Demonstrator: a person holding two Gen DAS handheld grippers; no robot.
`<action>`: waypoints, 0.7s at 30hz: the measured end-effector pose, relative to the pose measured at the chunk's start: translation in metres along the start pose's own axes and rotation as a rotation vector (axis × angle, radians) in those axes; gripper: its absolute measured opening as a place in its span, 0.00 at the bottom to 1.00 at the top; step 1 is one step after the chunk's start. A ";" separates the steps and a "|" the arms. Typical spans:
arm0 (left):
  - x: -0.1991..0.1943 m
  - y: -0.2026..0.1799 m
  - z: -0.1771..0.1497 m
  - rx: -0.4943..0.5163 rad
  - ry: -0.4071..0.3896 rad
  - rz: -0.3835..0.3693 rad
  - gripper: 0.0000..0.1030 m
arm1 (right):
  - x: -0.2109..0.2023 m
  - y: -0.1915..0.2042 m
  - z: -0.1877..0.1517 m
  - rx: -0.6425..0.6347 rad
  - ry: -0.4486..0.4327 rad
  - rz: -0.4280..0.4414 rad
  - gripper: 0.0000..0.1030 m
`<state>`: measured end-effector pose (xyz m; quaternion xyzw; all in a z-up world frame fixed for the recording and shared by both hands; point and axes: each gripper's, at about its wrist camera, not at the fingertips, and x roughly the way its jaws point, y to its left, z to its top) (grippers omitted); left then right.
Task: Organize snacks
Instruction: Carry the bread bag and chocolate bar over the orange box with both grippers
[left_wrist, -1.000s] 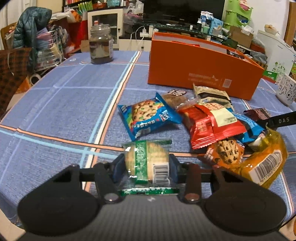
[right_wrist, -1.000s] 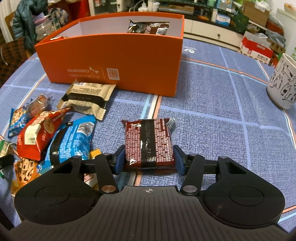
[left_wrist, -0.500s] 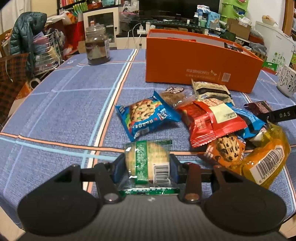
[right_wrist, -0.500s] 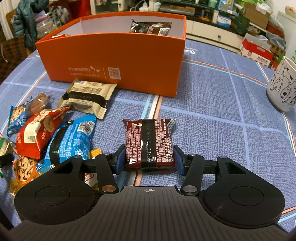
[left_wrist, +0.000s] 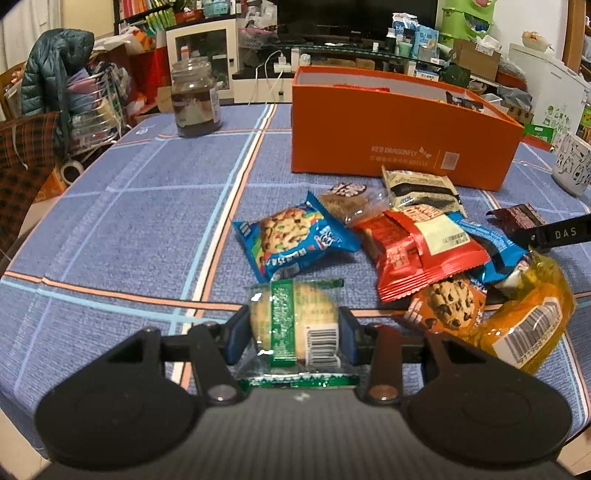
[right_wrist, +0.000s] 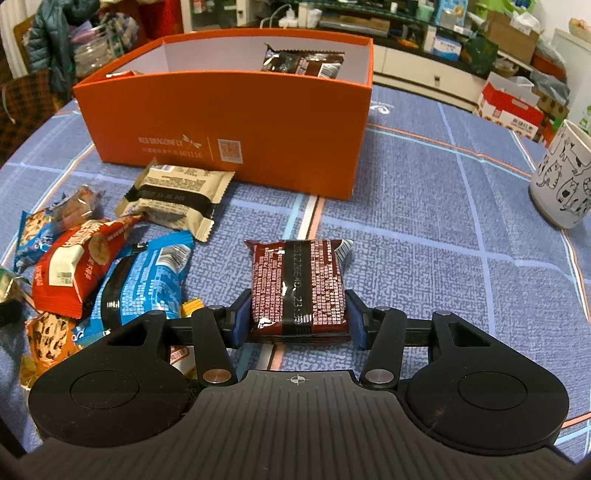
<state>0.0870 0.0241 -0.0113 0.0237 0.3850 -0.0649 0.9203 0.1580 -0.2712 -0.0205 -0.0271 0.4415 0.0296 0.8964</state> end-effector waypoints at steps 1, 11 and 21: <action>-0.001 0.000 0.001 0.000 -0.003 -0.004 0.41 | -0.001 0.000 0.000 0.000 -0.006 -0.001 0.37; -0.021 -0.006 0.006 0.015 -0.054 -0.053 0.41 | -0.013 0.000 0.004 -0.010 -0.053 -0.021 0.37; -0.039 -0.002 0.021 0.018 -0.130 -0.048 0.41 | -0.040 0.007 0.013 -0.019 -0.139 -0.004 0.37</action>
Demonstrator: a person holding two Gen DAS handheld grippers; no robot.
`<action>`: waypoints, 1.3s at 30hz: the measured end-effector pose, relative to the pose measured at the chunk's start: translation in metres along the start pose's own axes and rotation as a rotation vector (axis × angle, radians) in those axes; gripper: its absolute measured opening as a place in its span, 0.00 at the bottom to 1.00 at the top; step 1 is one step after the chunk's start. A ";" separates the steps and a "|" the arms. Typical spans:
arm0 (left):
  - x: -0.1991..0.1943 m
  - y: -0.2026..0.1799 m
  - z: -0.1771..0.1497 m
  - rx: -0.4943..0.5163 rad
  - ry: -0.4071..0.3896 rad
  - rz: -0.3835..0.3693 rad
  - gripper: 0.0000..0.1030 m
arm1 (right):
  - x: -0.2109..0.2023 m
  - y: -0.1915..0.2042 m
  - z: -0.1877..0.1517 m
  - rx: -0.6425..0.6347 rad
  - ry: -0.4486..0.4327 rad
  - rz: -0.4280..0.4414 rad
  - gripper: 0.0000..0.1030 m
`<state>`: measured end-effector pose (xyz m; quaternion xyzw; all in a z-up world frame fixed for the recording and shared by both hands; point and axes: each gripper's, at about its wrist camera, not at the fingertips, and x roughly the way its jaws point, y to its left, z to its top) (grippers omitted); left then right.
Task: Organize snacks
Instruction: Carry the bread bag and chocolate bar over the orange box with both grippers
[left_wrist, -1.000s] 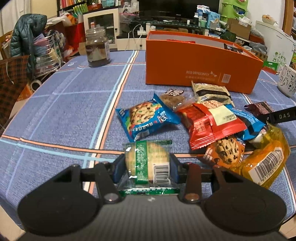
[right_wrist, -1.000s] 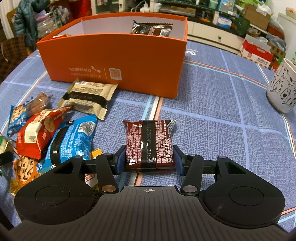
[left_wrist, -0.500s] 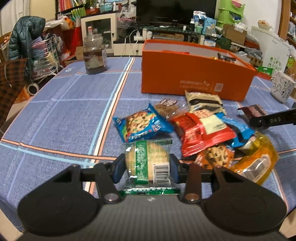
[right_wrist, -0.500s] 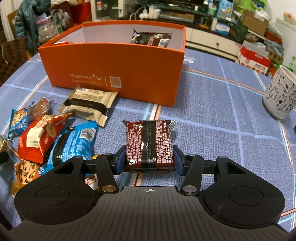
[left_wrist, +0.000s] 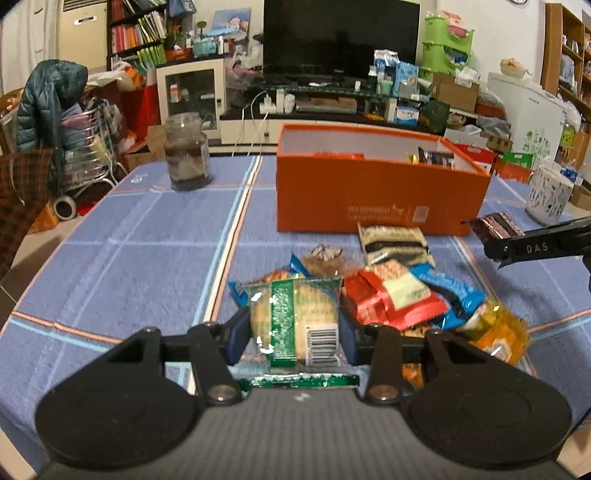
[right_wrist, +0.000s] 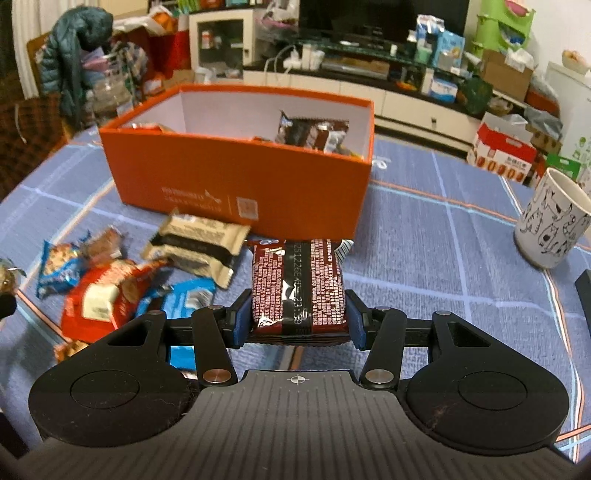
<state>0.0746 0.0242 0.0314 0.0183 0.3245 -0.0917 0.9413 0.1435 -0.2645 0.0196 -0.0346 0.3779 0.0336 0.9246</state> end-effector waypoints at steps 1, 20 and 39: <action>0.000 0.000 0.003 -0.001 -0.008 -0.001 0.41 | -0.003 0.000 0.003 0.005 -0.013 0.006 0.37; 0.008 -0.013 0.063 0.033 -0.100 0.003 0.42 | -0.030 0.026 0.059 0.015 -0.165 0.008 0.37; 0.124 -0.015 0.164 -0.007 -0.131 -0.078 0.41 | 0.043 0.032 0.142 0.152 -0.184 0.059 0.37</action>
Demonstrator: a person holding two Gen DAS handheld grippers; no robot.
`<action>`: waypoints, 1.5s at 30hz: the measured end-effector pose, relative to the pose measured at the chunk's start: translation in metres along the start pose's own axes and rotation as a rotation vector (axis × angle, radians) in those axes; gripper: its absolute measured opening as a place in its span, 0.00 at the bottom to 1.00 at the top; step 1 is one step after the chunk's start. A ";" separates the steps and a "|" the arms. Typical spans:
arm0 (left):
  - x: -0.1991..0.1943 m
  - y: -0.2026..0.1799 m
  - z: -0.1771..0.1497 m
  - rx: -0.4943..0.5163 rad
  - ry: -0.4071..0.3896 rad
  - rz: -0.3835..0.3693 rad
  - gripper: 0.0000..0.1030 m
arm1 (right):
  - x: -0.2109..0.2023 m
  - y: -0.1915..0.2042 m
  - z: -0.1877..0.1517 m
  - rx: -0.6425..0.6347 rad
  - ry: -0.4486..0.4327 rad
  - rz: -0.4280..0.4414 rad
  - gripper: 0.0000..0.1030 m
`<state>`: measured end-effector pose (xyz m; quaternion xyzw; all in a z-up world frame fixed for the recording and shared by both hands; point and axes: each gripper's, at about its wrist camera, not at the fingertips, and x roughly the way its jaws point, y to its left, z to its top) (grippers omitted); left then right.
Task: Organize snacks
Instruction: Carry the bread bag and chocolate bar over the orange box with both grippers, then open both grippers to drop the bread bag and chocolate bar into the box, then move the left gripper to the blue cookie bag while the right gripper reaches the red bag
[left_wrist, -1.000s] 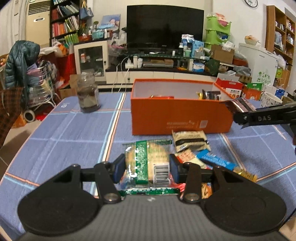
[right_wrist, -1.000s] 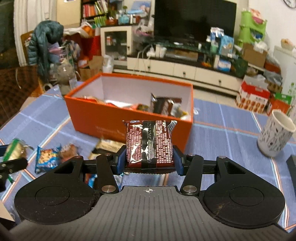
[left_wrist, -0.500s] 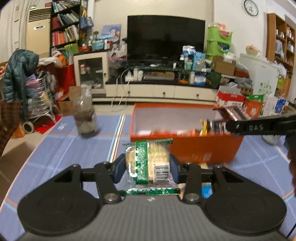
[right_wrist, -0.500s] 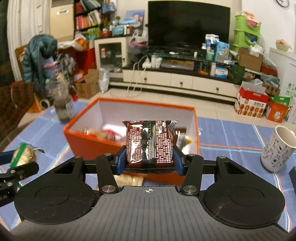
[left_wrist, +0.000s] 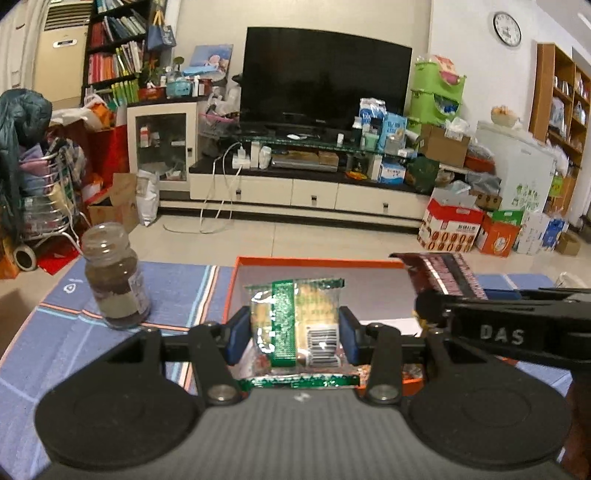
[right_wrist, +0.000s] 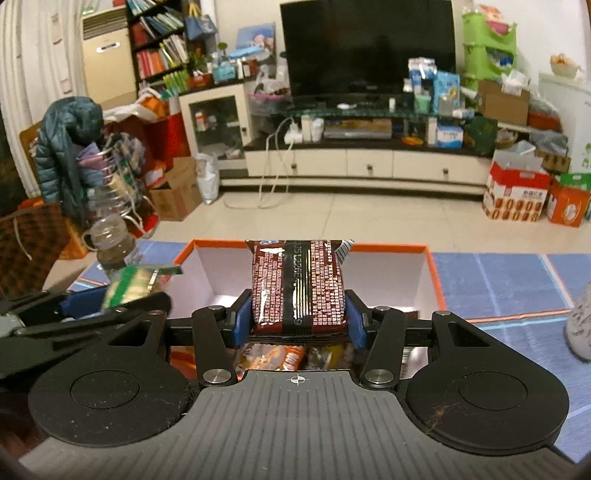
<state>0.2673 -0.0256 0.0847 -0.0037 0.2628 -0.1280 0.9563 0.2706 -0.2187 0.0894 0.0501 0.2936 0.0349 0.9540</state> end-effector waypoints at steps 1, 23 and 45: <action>0.003 -0.001 -0.001 0.008 0.003 0.005 0.41 | 0.006 0.001 -0.001 0.001 0.009 -0.002 0.37; 0.025 -0.011 0.003 0.094 0.010 0.126 0.41 | 0.029 0.008 -0.013 -0.027 0.057 -0.047 0.37; -0.116 0.058 -0.032 -0.055 -0.052 0.143 0.78 | -0.094 -0.020 -0.031 -0.201 -0.106 0.003 0.79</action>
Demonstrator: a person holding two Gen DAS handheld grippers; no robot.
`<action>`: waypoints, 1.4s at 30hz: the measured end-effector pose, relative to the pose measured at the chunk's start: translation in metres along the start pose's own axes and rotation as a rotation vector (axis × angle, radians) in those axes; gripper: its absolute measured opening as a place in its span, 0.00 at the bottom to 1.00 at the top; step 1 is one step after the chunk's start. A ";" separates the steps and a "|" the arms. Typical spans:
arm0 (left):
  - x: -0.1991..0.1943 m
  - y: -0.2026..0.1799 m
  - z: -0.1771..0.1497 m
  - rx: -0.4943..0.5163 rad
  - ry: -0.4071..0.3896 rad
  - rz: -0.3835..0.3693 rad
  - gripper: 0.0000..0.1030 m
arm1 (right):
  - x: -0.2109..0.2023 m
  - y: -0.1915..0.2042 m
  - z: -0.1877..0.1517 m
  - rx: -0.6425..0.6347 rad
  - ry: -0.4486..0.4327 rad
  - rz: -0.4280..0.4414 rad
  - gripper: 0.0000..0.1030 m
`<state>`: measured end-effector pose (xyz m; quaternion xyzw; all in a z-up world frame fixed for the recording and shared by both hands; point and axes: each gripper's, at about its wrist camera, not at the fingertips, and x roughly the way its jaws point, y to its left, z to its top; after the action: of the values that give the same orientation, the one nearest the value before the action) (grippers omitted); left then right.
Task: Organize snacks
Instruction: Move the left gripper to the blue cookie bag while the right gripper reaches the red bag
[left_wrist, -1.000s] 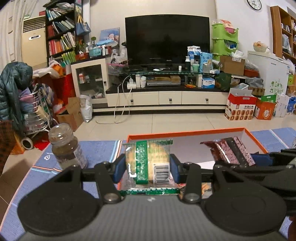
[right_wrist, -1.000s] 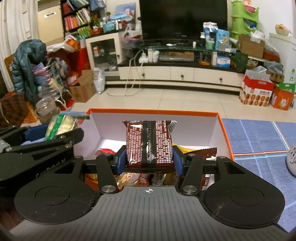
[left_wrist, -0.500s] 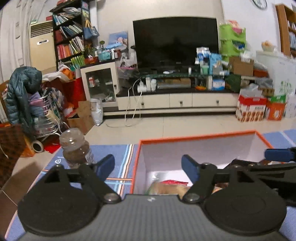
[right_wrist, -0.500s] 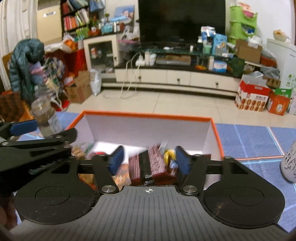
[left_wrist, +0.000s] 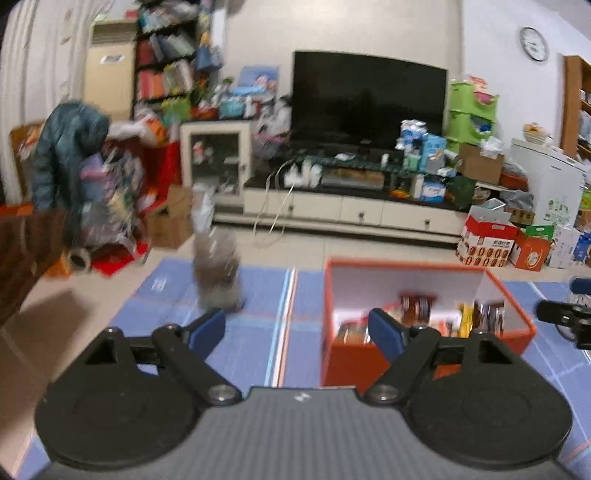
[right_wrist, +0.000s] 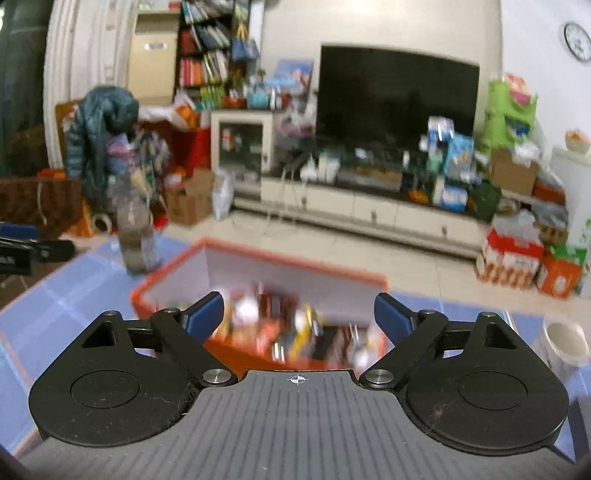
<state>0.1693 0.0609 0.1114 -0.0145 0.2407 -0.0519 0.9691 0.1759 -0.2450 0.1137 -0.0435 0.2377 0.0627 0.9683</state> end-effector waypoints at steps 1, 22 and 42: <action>-0.005 0.005 -0.011 -0.012 0.014 0.015 0.78 | -0.006 -0.002 -0.010 0.006 0.032 0.002 0.79; 0.018 -0.011 -0.086 0.095 0.280 -0.139 0.78 | 0.017 0.028 -0.101 -0.108 0.316 0.070 0.73; 0.028 -0.005 -0.081 0.134 0.227 -0.061 0.78 | 0.007 0.022 -0.102 -0.062 0.283 0.193 0.78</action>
<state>0.1556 0.0530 0.0270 0.0489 0.3444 -0.0987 0.9323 0.1322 -0.2339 0.0190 -0.0588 0.3728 0.1559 0.9128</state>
